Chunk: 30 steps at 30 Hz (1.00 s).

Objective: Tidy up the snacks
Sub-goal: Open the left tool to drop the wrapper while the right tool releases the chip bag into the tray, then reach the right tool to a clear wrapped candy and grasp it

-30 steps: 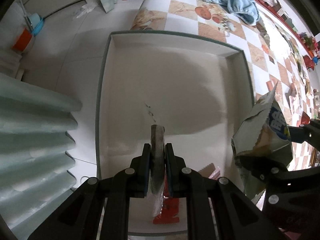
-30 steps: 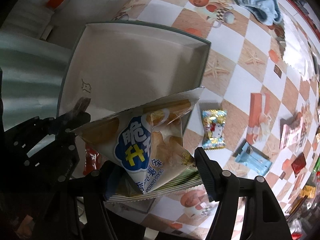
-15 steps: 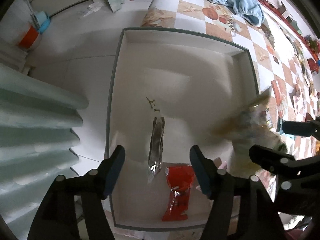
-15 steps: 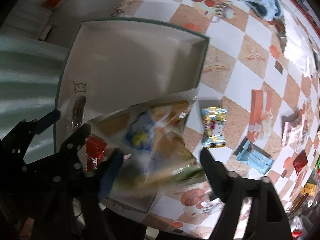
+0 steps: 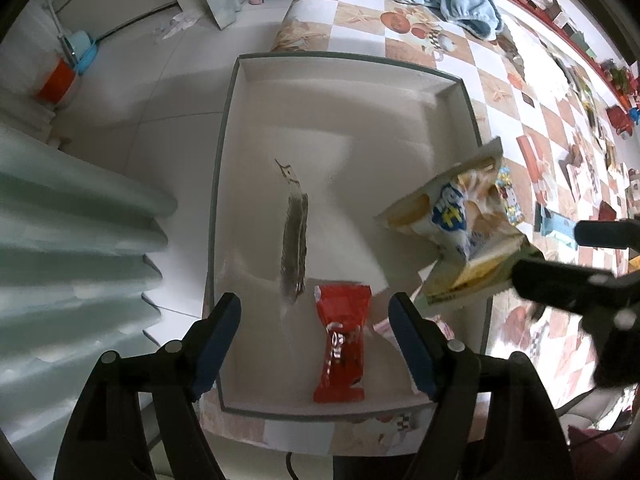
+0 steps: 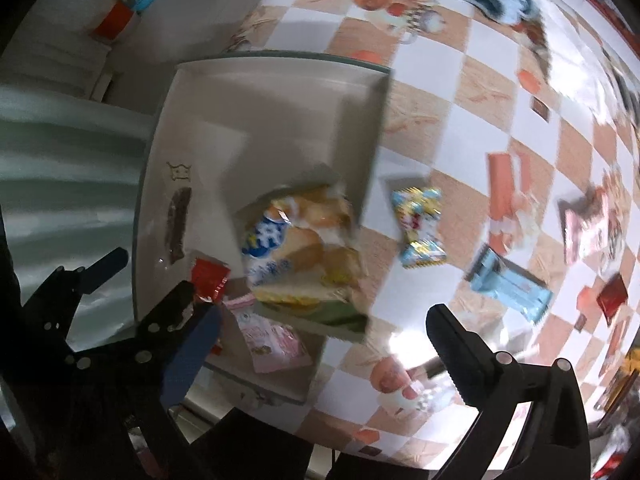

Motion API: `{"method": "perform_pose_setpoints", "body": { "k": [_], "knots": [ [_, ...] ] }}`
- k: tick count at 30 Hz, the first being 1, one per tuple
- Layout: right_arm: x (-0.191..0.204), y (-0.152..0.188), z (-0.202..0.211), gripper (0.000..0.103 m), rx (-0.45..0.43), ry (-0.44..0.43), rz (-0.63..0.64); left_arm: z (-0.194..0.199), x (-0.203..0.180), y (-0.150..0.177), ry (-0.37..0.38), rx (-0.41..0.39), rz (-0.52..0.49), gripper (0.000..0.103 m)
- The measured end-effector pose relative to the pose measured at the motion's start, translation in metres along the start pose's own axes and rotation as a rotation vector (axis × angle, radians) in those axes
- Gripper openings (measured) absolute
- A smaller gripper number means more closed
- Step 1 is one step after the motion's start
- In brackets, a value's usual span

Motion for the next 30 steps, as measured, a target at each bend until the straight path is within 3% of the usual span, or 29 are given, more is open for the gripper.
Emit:
{"method": "perform_pose_setpoints", "body": {
  "k": [11,19,30],
  "knots": [
    [-0.131,0.072,0.002,0.103,0.056,-0.026,-0.328,0.008,-0.035,0.000,-0.005,0.001,-0.084,0.080],
    [-0.218,0.135,-0.005,0.103,0.110,-0.042,-0.585,0.018,-0.090,-0.009,-0.010,-0.037,-0.238,0.080],
    [-0.267,0.185,-0.007,0.103,0.143,-0.066,-0.716,0.021,-0.171,-0.002,0.037,-0.057,-0.449,0.080]
  ]
}}
Point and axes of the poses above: each gripper's, at about its wrist camera, not at the fingertips, and z roughly against the way its jaws point, x to its left, y to its underside, the point moved 5 cm from there along -z, roughly the way its jaws point, and after that the axes turned 1 degree about -z, right-handed, at the moved point
